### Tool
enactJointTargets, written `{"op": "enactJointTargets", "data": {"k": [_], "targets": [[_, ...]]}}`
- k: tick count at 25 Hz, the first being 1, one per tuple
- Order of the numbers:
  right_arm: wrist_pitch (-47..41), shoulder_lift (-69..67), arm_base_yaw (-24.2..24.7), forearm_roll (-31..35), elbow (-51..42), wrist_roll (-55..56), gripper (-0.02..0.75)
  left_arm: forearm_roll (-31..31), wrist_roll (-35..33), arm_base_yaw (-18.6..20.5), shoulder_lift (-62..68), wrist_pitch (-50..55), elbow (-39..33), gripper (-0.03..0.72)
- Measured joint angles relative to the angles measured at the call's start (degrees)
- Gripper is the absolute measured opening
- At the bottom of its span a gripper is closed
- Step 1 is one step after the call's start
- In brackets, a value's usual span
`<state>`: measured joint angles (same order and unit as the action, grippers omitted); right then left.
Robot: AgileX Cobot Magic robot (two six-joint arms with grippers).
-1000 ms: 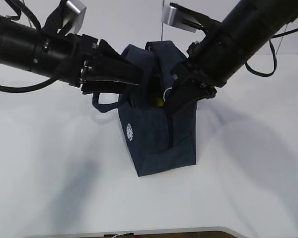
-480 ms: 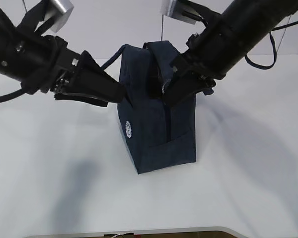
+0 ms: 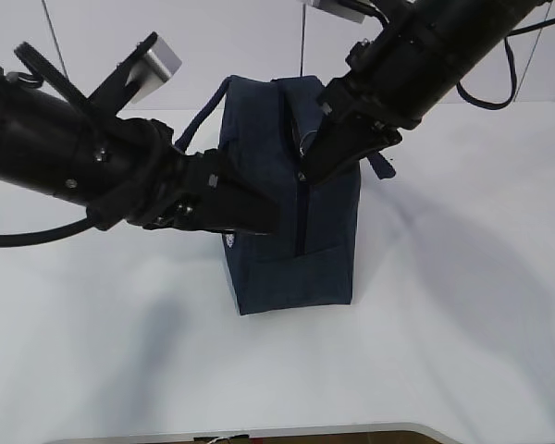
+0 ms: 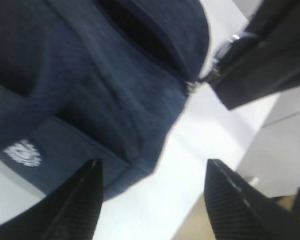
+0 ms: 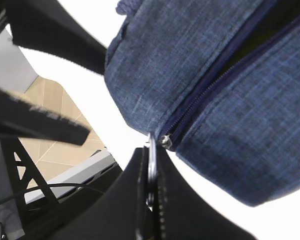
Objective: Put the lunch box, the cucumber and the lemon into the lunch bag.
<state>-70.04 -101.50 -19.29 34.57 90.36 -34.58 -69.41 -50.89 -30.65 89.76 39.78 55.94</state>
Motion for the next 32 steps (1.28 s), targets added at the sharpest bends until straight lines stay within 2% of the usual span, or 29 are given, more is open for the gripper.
{"op": "enactJointTargets", "data": {"k": [10, 19, 22, 24, 27, 29, 32], "targets": [[-0.1, 0.0, 0.0, 0.0, 0.0, 0.0, 0.005, 1.3, -0.3, -0.9, 0.1, -9.8, -0.1, 0.463], [-0.1, 0.0, 0.0, 0.0, 0.0, 0.0, 0.005, -7.7, -7.3, -0.9, 3.8, -8.0, -0.1, 0.452], [-0.1, 0.0, 0.0, 0.0, 0.0, 0.0, 0.005, -8.2, -7.9, -0.9, 3.8, -7.9, -0.1, 0.372], [-0.1, 0.0, 0.0, 0.0, 0.0, 0.0, 0.005, -8.3, -8.0, -0.9, 3.8, -7.7, -0.1, 0.267], [-0.2, -0.1, 0.0, 0.0, 0.0, 0.0, 0.005, -8.3, -8.9, -0.9, 3.8, -7.5, -0.1, 0.056], [-0.2, -0.1, 0.0, 0.0, 0.0, 0.0, 0.005, -8.3, -9.7, -0.9, 3.9, -7.7, -0.1, 0.005], [-0.2, -0.1, 0.0, 0.0, 0.0, 0.0, 0.005, -8.3, -9.9, -0.9, 3.9, -7.7, -0.1, -0.007]]}}
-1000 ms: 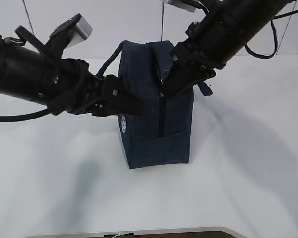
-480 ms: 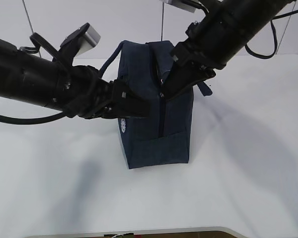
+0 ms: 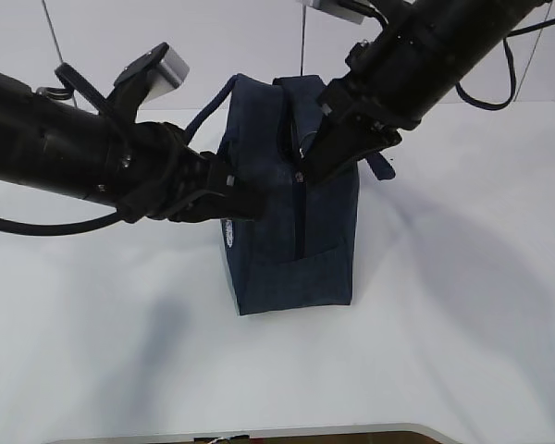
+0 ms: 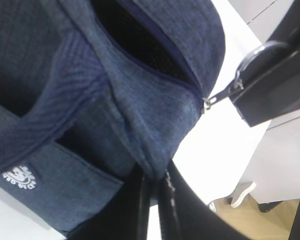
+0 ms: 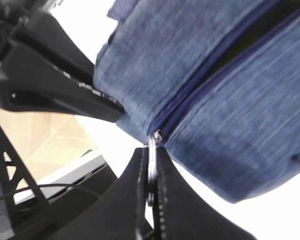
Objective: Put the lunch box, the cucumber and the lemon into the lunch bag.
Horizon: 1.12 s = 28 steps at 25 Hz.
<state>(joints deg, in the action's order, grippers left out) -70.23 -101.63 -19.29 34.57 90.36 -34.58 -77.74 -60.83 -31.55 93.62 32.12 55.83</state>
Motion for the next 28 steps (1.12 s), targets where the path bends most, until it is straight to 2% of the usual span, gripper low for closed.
{"op": "enactJointTargets", "data": {"k": [7, 28], "targets": [[-0.3, -0.3, 0.0, -1.8, 1.7, 0.4, 0.005, 0.0, -0.3, 0.0, 0.0, 0.0, 0.0, -0.009], [-2.0, -8.3, 0.0, -4.4, 16.0, 4.9, 0.005, 1.3, -0.3, 0.0, 0.0, -0.2, 0.0, -0.009]]}}
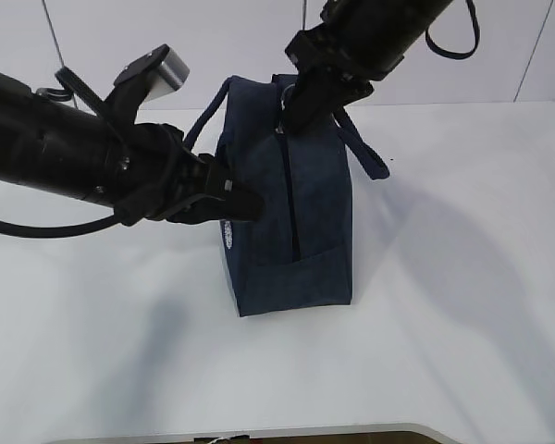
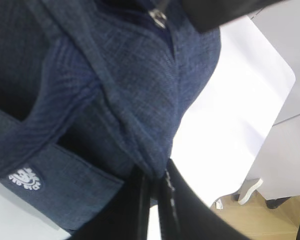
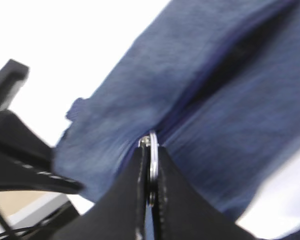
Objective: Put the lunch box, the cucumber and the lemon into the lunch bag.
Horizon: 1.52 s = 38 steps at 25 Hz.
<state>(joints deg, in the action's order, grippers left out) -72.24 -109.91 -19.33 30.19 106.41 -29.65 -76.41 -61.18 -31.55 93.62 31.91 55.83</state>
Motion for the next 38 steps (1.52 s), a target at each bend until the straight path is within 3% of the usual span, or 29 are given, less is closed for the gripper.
{"op": "enactJointTargets", "data": {"k": [6, 13, 21, 38], "targets": [[-0.9, -2.1, 0.0, -1.2, 4.3, 1.6, 0.005, 0.2, 0.0, 0.0, 0.0, 0.2, 0.0, -0.009], [-0.6, -2.2, -0.1, -9.8, 7.4, 5.5, 0.005, 2.0, 0.0, 0.0, 0.0, 1.3, 0.0, -0.01], [-0.2, -2.2, -0.1, -10.4, 8.2, 6.0, 0.005, 2.4, 0.0, 0.0, 0.0, 1.9, 0.0, -0.01], [10.0, -8.5, -0.1, -13.1, 15.3, 6.2, 0.005, 3.7, 0.0, 0.0, 0.0, 2.4, 0.0, -0.01]]}}
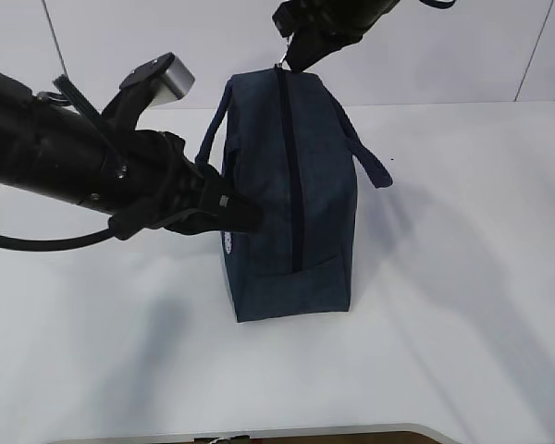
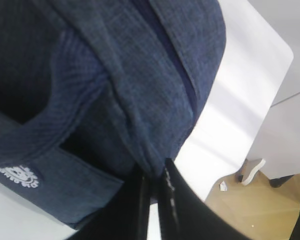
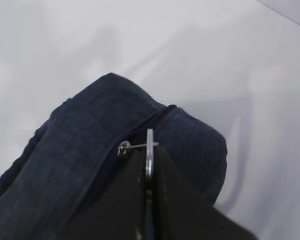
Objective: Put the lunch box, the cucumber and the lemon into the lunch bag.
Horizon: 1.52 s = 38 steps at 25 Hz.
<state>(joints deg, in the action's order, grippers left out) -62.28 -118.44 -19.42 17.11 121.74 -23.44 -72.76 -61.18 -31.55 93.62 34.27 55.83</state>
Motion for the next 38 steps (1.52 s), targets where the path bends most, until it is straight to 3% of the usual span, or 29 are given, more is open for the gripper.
{"op": "enactJointTargets", "data": {"k": [9, 21, 27, 32, 38], "targets": [[1.7, -4.2, 0.0, 0.0, 3.6, 0.2, 0.005, 5.4, 0.0, 0.0, 0.0, 0.4, 0.0, -0.011], [5.5, -6.8, 0.0, -1.9, 4.7, 0.2, 0.005, 5.9, 0.0, 0.0, 0.0, 0.5, 0.0, -0.011], [1.8, -6.9, 0.0, -2.5, 7.1, 0.2, 0.005, 6.3, 0.0, 0.4, 0.0, 1.0, 0.0, -0.011], [-4.8, -6.9, 0.0, -4.0, 9.9, 0.3, 0.005, 6.7, 0.0, 3.7, 0.0, 2.6, 0.0, -0.011], [-9.3, -6.9, 0.0, -9.2, 11.5, 0.7, 0.005, 6.7, 0.0, 11.0, -0.1, 3.3, 0.0, -0.011]]}}
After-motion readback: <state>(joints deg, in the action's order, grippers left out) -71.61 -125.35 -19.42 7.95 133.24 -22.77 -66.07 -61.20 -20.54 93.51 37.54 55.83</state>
